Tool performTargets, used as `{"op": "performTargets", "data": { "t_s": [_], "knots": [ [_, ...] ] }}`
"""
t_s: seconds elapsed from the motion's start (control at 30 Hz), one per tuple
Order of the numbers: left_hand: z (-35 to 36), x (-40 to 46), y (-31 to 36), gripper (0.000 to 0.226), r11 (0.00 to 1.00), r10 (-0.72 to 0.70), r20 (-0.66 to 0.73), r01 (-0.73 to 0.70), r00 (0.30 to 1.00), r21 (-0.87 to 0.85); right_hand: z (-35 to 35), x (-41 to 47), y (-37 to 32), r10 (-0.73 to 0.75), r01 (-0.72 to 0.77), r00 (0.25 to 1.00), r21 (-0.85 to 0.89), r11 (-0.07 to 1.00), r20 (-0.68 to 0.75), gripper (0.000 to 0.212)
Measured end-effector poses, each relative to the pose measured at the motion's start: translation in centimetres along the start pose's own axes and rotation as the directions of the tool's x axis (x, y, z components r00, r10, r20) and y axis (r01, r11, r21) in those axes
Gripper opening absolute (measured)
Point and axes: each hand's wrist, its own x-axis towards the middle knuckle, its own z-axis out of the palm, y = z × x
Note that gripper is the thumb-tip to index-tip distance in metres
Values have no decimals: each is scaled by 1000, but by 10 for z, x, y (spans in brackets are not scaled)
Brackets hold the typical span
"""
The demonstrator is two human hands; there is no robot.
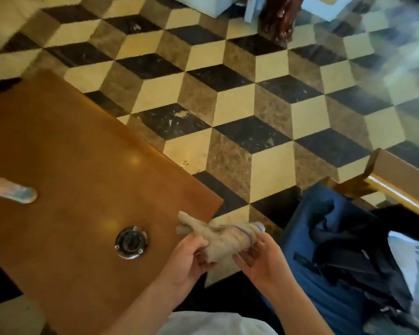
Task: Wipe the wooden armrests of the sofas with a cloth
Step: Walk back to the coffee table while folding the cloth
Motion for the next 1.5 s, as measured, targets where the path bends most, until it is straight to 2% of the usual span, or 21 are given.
{"op": "performTargets", "data": {
  "t_s": [0.1, 0.2, 0.3, 0.47, 0.57, 0.67, 0.8, 0.97, 1.1, 1.23, 1.3, 1.4, 1.5],
  "knots": [
    [24, 17, 8, 29, 997, 67, -142, -72, 988, -35, 4, 27, -28, 118, -116, 993, -84, 990, 21, 50],
    [47, 29, 6, 22, 986, 108, -241, -134, 964, -95, 8, 56, -53, 264, -258, 964, -140, 956, 25, 54],
    [72, 35, 0, 14, 972, 94, -367, -166, 926, -169, 19, 78, -82, 376, -357, 924, -198, 913, 65, 53],
    [99, 43, -7, 20, 915, 110, -474, -275, 874, -296, 53, 103, -118, 433, -365, 896, -396, 843, 96, 34],
    [99, 49, -5, 16, 850, 39, -582, -334, 812, -408, 71, 120, -127, 409, -298, 909, -559, 774, 82, 33],
    [86, 54, -4, 16, 782, -83, -640, -348, 764, -517, 84, 132, -125, 459, -354, 887, -557, 752, 56, 36],
    [58, 68, -7, 13, 698, -163, -610, -346, 776, -627, 95, 149, -114, 456, -381, 890, -541, 750, 7, 38],
    [20, 106, -17, 10, 717, -261, -585, -251, 768, -650, 100, 180, -97, 391, -323, 920, -628, 708, -32, 35],
    [1, 141, -24, 12, 720, -352, -557, -162, 752, -675, 89, 212, -84, 382, -368, 916, -637, 677, -124, 42],
    [-19, 175, -33, 12, 648, -439, -513, -136, 737, -750, 90, 251, -77, 382, -440, 897, -545, 713, -224, 40],
    [-23, 185, -37, 11, 572, -480, -477, -150, 736, -806, 91, 267, -76, 382, -456, 890, -529, 716, -249, 38],
    [-38, 207, -38, 11, 477, -474, -428, -184, 769, -859, 97, 299, -69, 375, -435, 900, -519, 736, -222, 38],
    [-60, 231, -35, 15, 460, -464, -457, -234, 759, -856, 110, 329, -56, 378, -435, 900, -529, 729, -219, 38]
  ]
}}
